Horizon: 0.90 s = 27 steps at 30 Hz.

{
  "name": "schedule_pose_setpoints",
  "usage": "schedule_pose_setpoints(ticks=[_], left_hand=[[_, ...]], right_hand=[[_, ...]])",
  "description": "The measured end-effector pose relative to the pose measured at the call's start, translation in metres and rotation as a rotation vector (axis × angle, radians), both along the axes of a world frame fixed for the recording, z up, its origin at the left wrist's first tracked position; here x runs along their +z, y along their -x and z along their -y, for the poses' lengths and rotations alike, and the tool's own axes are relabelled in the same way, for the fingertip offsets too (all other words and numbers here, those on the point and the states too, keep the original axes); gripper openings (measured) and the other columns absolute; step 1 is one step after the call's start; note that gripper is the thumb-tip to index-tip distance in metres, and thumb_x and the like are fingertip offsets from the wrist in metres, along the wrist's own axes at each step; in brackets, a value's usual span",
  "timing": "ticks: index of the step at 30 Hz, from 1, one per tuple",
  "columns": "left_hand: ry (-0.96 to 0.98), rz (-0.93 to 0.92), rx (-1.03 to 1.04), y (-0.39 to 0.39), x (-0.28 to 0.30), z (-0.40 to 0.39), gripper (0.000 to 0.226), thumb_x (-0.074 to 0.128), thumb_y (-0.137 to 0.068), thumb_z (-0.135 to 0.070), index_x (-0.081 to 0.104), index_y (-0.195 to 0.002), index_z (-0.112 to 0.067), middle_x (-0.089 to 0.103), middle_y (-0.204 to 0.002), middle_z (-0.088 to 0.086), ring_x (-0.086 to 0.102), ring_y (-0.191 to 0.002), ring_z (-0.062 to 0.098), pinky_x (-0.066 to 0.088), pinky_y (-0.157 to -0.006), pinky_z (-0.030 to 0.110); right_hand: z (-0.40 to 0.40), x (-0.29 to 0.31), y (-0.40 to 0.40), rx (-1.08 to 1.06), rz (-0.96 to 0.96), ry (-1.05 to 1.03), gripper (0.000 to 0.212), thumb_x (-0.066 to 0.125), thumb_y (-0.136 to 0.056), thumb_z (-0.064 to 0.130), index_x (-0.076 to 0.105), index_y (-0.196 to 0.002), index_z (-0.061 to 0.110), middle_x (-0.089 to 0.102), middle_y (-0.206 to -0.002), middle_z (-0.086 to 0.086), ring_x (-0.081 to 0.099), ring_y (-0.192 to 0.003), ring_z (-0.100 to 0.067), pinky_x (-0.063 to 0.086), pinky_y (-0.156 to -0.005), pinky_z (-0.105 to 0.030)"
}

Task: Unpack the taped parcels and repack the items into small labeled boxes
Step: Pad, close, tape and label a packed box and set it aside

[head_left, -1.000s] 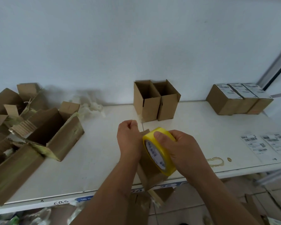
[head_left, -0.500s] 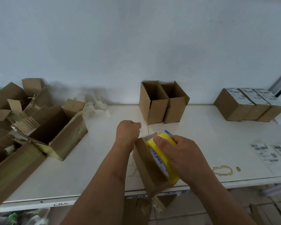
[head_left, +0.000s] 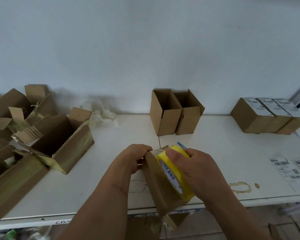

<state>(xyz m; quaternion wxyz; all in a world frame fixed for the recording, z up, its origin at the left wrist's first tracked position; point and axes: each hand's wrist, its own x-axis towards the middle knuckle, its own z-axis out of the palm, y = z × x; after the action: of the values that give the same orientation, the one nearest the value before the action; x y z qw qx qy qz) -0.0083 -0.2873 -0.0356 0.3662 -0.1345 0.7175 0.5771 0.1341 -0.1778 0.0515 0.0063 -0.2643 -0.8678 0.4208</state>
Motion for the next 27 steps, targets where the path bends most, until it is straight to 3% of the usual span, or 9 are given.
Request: schedule_pose_setpoints(ticks=[5,9,10,12,14,16,20,23,27], left_hand=[[0.092,-0.174,-0.191,0.007,0.007,0.008,0.013,0.06,-0.09,-0.008,0.07,-0.098,-0.007,0.068,-0.1,0.008,0.063,-0.098,0.023,0.056,-0.093,0.041],[0.039,-0.469,-0.237,0.005,0.03,-0.004,0.019,0.057,-0.097,-0.027,0.07,-0.098,-0.013,0.07,-0.1,0.004,0.066,-0.09,0.017,0.055,-0.083,0.035],[0.064,-0.522,-0.322,0.001,0.035,-0.01,0.029,0.051,-0.099,-0.038,0.068,-0.103,-0.015,0.069,-0.105,0.002,0.066,-0.095,0.017,0.053,-0.082,0.032],[0.207,-0.616,-0.602,-0.008,0.032,-0.02,0.043,0.039,-0.101,-0.05,0.061,-0.125,-0.021,0.062,-0.127,0.001,0.057,-0.117,0.021,0.046,-0.097,0.035],[0.353,-0.636,-0.799,-0.009,0.02,-0.024,0.046,0.042,-0.103,-0.045,0.051,-0.14,-0.021,0.054,-0.14,0.004,0.049,-0.128,0.023,0.037,-0.104,0.033],[0.488,-0.664,-0.886,-0.002,0.008,-0.025,0.044,0.05,-0.101,-0.038,0.051,-0.141,-0.019,0.056,-0.138,0.005,0.052,-0.124,0.023,0.04,-0.099,0.03],[0.611,-0.731,-0.938,0.004,-0.003,-0.029,0.042,0.054,-0.095,-0.044,0.056,-0.133,-0.026,0.062,-0.127,0.0,0.057,-0.117,0.023,0.043,-0.088,0.03],[0.567,-0.723,-0.831,0.0,0.001,-0.029,0.046,0.047,-0.098,-0.051,0.059,-0.13,-0.021,0.062,-0.129,0.003,0.056,-0.116,0.023,0.046,-0.099,0.038],[0.513,-0.655,-0.771,-0.009,0.012,-0.031,0.066,0.034,-0.095,-0.068,0.055,-0.137,-0.022,0.055,-0.14,0.005,0.05,-0.125,0.026,0.04,-0.106,0.041]], right_hand=[[0.001,0.003,-0.001,0.007,-0.018,0.018,0.046,0.04,-0.072,0.072,0.056,-0.081,0.03,0.06,-0.075,0.012,0.058,-0.073,-0.008,0.047,-0.072,-0.024],[0.0,0.003,0.0,0.008,0.001,-0.006,0.037,0.045,-0.086,0.065,0.054,-0.091,0.029,0.054,-0.076,0.015,0.054,-0.072,-0.006,0.045,-0.075,-0.026],[0.0,0.003,0.0,0.005,0.0,-0.001,0.036,0.045,-0.087,0.063,0.054,-0.091,0.029,0.054,-0.077,0.015,0.054,-0.072,-0.006,0.045,-0.075,-0.026],[0.0,0.003,-0.001,-0.003,-0.01,0.028,0.037,0.044,-0.089,0.063,0.056,-0.089,0.029,0.057,-0.079,0.012,0.055,-0.074,-0.006,0.046,-0.075,-0.027],[0.001,0.003,-0.005,0.001,0.006,0.071,0.037,0.041,-0.089,0.064,0.056,-0.093,0.03,0.058,-0.082,0.011,0.055,-0.078,-0.006,0.045,-0.078,-0.028],[0.002,0.003,-0.01,0.029,0.014,0.105,0.034,0.042,-0.09,0.062,0.057,-0.098,0.032,0.058,-0.085,0.013,0.056,-0.084,-0.006,0.044,-0.082,-0.028],[-0.002,0.006,-0.021,0.098,0.001,0.081,0.03,0.047,-0.092,0.055,0.06,-0.091,0.028,0.059,-0.082,0.008,0.056,-0.082,-0.007,0.046,-0.074,-0.023],[-0.005,0.012,-0.029,0.107,0.007,0.054,0.026,0.05,-0.093,0.05,0.058,-0.085,0.026,0.058,-0.079,0.006,0.054,-0.075,-0.008,0.044,-0.064,-0.018],[-0.006,0.014,-0.04,0.052,-0.015,0.017,0.033,0.051,-0.09,0.054,0.059,-0.084,0.023,0.06,-0.079,0.002,0.058,-0.076,-0.012,0.049,-0.067,-0.023]])
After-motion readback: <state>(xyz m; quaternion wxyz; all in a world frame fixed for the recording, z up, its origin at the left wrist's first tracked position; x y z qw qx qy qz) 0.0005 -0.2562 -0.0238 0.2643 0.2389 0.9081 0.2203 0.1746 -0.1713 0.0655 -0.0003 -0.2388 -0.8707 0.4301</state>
